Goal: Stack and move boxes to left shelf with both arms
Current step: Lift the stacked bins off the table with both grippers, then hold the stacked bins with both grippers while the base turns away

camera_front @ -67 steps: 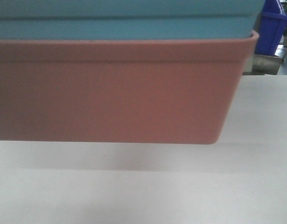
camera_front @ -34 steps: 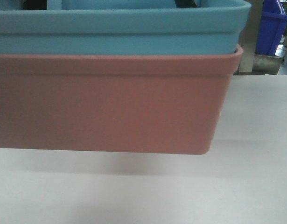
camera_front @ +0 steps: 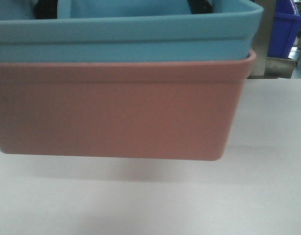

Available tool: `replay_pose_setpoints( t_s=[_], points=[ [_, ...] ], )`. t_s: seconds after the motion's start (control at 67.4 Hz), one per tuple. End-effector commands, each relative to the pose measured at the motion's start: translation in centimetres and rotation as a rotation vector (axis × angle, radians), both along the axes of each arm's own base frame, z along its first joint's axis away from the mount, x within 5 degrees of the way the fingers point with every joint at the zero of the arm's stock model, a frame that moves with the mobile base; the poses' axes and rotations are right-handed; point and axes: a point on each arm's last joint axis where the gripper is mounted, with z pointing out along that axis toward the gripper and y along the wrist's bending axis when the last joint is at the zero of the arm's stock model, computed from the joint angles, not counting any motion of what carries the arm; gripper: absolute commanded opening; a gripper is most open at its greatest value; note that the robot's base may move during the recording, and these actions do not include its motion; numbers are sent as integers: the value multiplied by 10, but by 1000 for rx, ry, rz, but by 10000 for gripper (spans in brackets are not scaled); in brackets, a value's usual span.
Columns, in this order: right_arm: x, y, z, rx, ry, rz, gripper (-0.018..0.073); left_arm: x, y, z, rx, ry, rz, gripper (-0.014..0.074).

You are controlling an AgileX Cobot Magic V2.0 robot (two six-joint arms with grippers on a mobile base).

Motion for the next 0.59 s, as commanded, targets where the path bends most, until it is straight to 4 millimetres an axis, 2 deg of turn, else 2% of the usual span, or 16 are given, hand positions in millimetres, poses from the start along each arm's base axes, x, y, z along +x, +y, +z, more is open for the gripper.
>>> replay_pose_setpoints(
  t_s=[0.0, 0.579],
  points=[
    [-3, 24, 36, 290, -169, 115, 56, -12, -27, 37, -307, -141, -111, -12],
    [-3, 23, 35, 283, -164, 110, 56, -12, -27, 37, -303, -137, -109, -12]
  ],
)
